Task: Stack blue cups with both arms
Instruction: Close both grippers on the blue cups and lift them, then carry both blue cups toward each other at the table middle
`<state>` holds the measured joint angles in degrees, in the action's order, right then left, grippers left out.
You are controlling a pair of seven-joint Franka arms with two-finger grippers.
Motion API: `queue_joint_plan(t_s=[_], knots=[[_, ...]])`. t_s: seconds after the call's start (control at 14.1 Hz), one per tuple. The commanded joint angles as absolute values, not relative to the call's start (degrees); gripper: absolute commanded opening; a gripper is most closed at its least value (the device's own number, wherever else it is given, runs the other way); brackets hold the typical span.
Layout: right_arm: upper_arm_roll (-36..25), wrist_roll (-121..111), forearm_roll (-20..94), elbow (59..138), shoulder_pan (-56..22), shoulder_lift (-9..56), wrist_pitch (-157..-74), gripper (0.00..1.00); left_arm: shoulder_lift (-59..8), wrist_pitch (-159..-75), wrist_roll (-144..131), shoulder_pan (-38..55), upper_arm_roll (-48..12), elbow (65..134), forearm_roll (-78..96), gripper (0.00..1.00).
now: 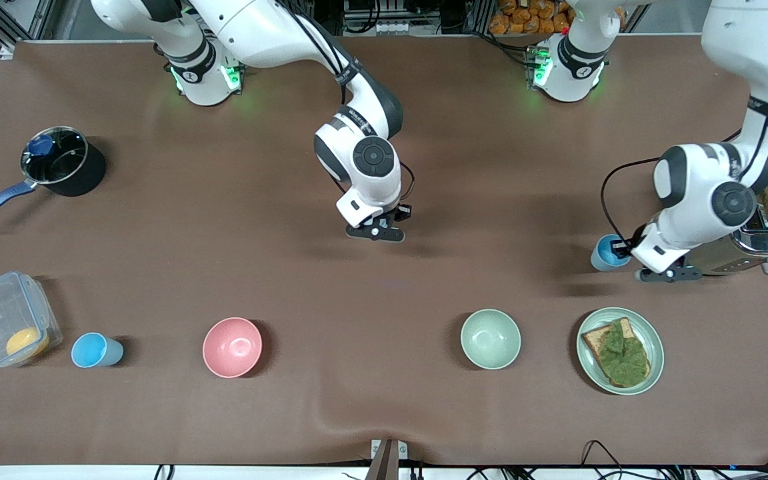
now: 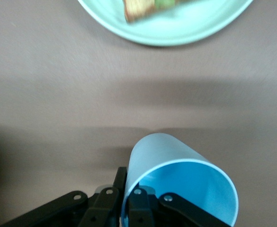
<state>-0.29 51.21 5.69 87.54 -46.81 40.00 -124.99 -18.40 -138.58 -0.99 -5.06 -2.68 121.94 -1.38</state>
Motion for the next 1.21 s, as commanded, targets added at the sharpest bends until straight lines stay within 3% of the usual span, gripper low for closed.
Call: queue_joint_plan(t_s=[0.0,0.28,0.57,0.71,1.14], knots=[[-0.6,51.5,5.3,86.6,-47.1,39.5,-124.1,1.00,-14.0,-138.3,-3.8,-5.4,-5.9,123.6,1.3,0.00],[-0.7,47.6,5.4,86.0,-42.8,34.5,-119.9,1.00,-11.1,-137.5,-16.9,-5.2,-13.4,123.1,1.3,0.00],[-0.6,30.3,5.7,81.7,-33.4,29.5,-105.4,1.00,-11.6,-137.5,-30.4,-4.8,-23.8,120.6,1.2,0.00],[-0.7,19.5,5.4,81.6,-28.1,26.8,-102.9,1.00,-12.8,-137.5,-34.3,-4.2,-27.9,118.7,1.2,0.00],[-0.7,-0.7,4.7,82.3,-12.9,21.2,-94.7,1.00,-19.0,-137.5,-53.8,9.8,-29.0,109.5,0.0,0.00]])
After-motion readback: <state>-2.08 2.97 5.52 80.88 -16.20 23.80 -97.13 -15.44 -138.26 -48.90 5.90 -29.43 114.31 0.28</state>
